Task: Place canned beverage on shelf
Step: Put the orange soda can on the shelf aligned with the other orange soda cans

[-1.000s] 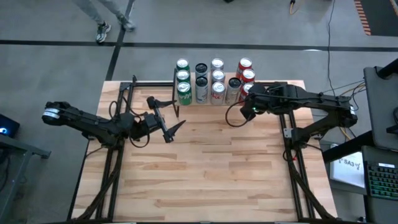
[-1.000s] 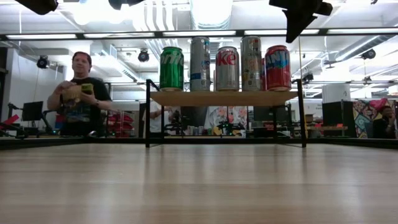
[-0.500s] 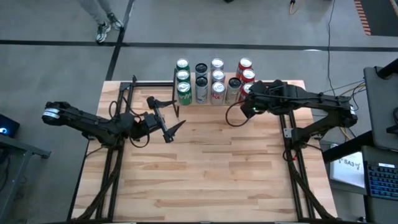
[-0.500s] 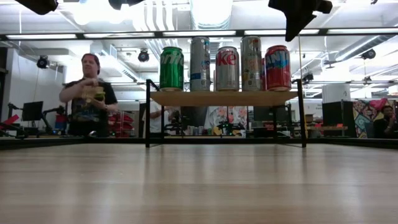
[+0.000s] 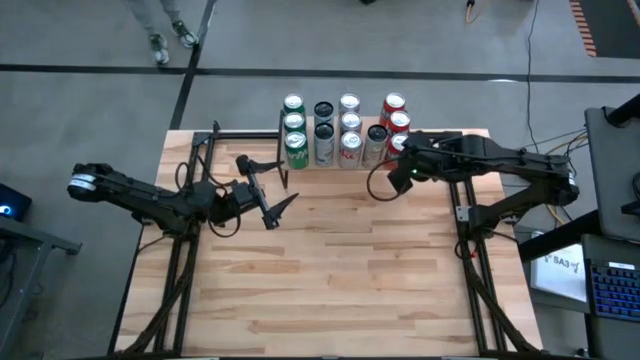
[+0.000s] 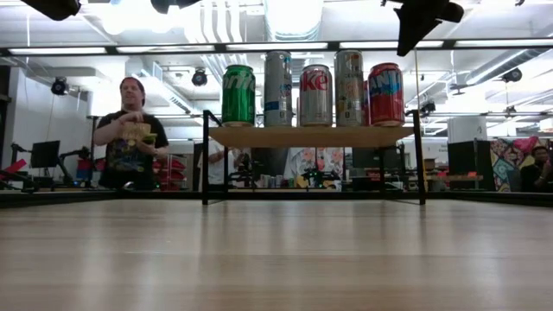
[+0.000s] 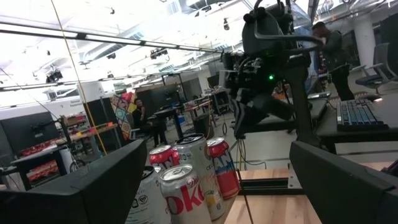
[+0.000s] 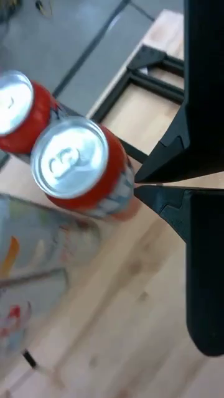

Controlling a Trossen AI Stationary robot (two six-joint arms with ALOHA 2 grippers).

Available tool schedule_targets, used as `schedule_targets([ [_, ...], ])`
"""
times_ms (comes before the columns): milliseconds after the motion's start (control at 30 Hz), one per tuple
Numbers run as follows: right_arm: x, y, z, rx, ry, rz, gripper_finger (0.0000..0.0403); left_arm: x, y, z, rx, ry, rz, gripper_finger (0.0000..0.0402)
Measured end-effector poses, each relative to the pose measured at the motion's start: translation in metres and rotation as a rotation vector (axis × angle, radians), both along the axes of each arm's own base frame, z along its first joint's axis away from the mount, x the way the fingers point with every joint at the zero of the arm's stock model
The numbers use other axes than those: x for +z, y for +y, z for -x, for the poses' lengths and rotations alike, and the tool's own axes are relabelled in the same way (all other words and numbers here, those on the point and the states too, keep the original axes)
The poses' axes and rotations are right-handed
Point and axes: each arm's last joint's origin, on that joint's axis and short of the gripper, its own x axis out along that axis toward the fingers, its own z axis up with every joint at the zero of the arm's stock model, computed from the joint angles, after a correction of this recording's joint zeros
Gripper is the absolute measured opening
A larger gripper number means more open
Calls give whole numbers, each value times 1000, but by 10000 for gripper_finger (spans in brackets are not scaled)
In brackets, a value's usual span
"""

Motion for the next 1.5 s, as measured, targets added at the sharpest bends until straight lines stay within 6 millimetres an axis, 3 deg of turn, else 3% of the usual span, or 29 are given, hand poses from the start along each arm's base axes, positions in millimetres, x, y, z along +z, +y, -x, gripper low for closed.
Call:
schedule_targets([
  [333,-11,-10,-1,-64,34,57,9,0,0,0,3,2,-9,381],
  [633,-9,-13,1,-113,43,171,9,0,0,0,3,2,-9,382],
  [967,-3,-5,0,45,-8,-100,9,0,0,0,3,2,-9,382],
  [1167,-16,-8,-6,17,38,-40,9,0,0,0,3,2,-9,381],
  [1500,-16,-13,-7,-28,30,45,9,0,0,0,4,4,-10,381],
])
